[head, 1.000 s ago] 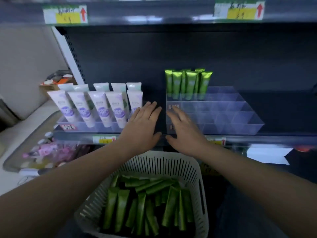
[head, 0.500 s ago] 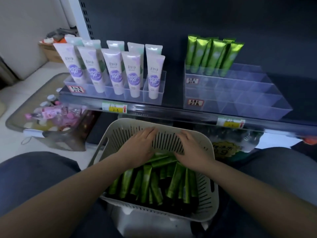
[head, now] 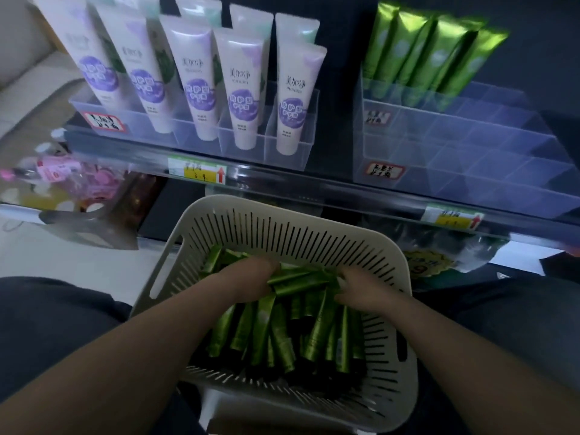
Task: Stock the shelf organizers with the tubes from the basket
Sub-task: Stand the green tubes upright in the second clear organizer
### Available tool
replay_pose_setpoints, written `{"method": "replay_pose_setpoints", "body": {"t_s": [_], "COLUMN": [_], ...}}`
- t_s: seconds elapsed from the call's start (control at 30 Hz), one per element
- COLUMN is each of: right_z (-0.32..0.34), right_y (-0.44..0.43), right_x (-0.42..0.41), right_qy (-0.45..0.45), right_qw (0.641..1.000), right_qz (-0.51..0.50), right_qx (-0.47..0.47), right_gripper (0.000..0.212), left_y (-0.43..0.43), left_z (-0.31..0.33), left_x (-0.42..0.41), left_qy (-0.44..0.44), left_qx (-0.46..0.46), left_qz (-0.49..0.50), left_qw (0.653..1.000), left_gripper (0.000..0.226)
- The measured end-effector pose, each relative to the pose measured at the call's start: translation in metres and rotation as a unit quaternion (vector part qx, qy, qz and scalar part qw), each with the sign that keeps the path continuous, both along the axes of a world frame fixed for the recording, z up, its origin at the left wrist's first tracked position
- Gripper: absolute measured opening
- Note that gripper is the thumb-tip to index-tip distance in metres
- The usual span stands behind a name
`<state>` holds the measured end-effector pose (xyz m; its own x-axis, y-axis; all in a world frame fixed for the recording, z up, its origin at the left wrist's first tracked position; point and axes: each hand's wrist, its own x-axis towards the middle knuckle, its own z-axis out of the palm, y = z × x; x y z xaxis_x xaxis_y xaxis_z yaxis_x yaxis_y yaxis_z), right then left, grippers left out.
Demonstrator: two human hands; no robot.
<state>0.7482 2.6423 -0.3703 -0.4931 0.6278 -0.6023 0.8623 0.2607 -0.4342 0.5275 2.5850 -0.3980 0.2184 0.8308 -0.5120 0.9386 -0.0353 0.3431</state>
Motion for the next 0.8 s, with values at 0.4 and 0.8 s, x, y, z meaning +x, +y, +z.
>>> {"method": "replay_pose_setpoints", "body": {"t_s": [0.4, 0.8], "right_z": [-0.029, -0.032], "right_y": [-0.003, -0.012], "right_x": [-0.007, -0.011], "right_qy": [-0.026, -0.069], "right_qw": [0.997, 0.994], "right_qz": [0.064, 0.086], "right_qx": [-0.017, 0.004], "right_gripper": [0.014, 0.028], "left_y": [0.006, 0.000], "left_z": [-0.025, -0.019], "left_x": [0.006, 0.007], "left_qy": [-0.009, -0.012], "left_qx": [-0.074, -0.067], "left_qz": [-0.021, -0.031], "left_qw": [0.997, 0.997], "left_gripper": [0.021, 0.019]}}
